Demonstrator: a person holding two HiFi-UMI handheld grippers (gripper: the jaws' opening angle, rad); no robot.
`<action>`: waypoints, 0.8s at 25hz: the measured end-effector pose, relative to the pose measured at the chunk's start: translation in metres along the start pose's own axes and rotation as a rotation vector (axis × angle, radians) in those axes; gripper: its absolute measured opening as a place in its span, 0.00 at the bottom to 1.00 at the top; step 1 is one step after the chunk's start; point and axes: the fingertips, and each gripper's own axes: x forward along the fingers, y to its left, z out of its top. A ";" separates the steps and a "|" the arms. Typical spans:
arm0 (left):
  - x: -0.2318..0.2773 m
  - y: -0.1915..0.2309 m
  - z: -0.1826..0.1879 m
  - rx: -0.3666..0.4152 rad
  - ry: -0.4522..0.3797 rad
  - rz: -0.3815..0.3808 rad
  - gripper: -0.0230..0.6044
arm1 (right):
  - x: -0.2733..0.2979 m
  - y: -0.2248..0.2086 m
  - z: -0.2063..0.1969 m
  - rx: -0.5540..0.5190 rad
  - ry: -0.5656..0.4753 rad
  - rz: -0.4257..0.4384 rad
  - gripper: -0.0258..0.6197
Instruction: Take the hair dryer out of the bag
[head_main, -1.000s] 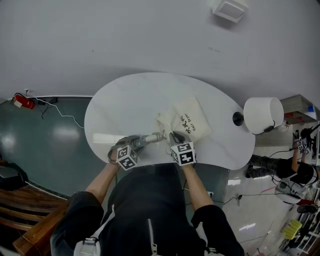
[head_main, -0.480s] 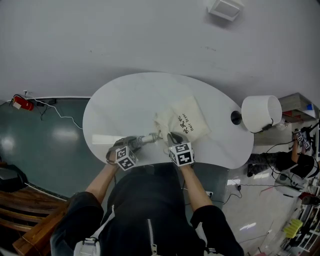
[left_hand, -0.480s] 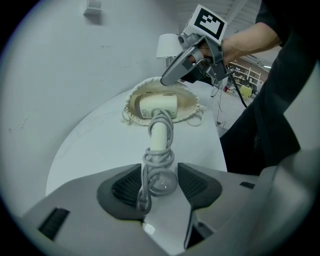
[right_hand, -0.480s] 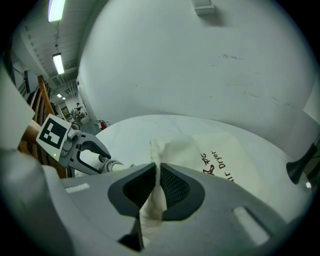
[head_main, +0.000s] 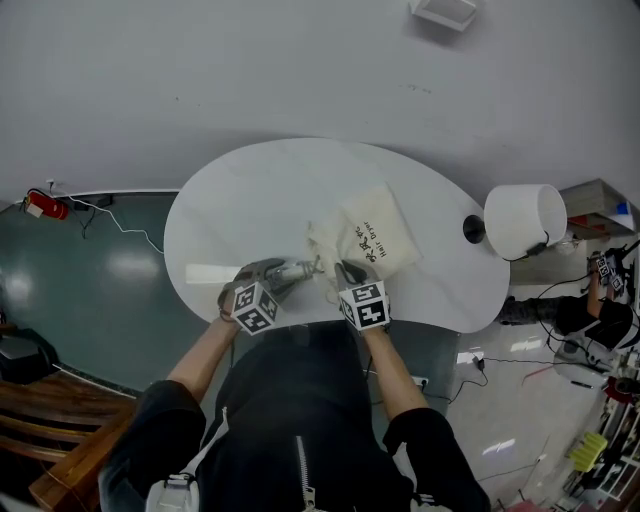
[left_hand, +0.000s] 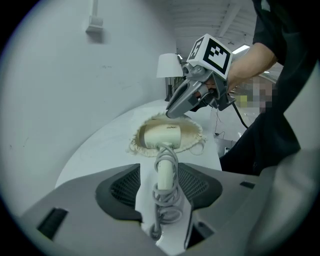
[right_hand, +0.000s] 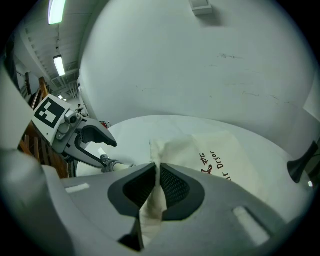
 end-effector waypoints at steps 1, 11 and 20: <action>0.003 -0.001 0.004 0.010 -0.003 -0.008 0.40 | 0.000 0.000 -0.001 0.002 0.001 0.002 0.09; 0.042 -0.022 0.014 0.048 0.033 -0.092 0.46 | -0.002 -0.001 -0.004 0.007 0.007 0.012 0.09; 0.072 -0.025 0.005 0.069 0.117 -0.157 0.47 | -0.003 -0.005 -0.008 0.018 0.013 0.009 0.09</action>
